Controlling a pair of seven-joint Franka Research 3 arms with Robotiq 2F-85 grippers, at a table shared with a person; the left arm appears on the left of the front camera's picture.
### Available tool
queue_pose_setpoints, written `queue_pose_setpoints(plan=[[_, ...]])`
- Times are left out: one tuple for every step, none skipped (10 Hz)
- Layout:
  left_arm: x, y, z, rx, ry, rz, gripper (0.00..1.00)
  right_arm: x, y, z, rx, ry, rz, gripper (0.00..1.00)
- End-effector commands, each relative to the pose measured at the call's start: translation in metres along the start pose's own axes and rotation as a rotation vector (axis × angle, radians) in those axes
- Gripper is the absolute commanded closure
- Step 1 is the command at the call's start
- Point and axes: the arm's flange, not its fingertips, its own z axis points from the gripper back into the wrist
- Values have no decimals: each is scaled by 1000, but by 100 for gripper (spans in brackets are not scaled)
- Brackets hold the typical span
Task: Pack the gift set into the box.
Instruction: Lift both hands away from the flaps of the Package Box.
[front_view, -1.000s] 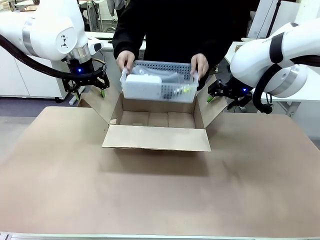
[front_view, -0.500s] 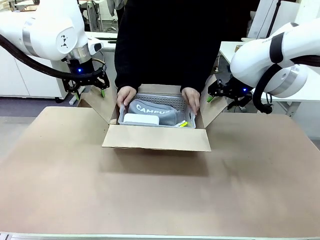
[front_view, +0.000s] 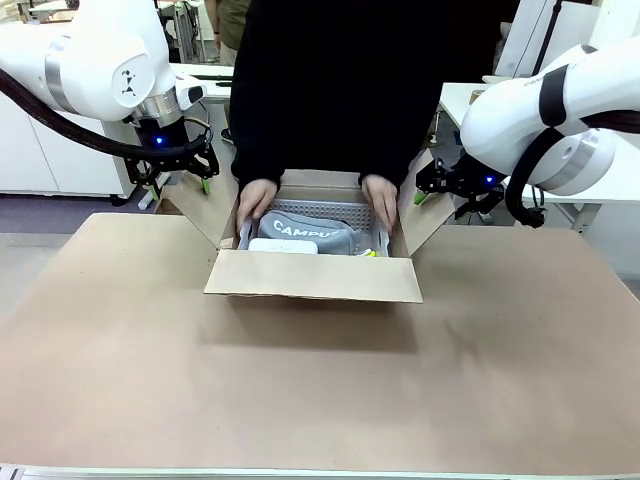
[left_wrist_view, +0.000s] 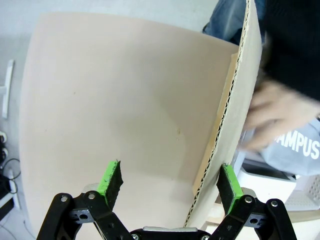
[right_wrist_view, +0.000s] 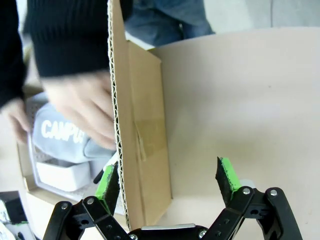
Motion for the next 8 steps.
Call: queue_pose_setpoints(plan=[[0,-1,2,17,-2,13,0,2,4,-2,-15,8,-10,0],[0,-1,2,17,-2,13,0,2,4,-2,-15,8,-10,0],[0,-1,2,17,-2,13,0,2,4,-2,-15,8,-10,0],[0,-1,2,17,-2,13,0,2,4,-2,-15,8,-10,0],[0,-1,2,17,-2,13,0,2,4,-2,-15,8,-10,0],[0,-1,2,17,-2,13,0,2,4,-2,-15,8,-10,0],[0,-1,2,17,-2,13,0,2,4,-2,-15,8,-10,0],[0,-1,2,17,-2,13,0,2,4,-2,-15,8,-10,0]])
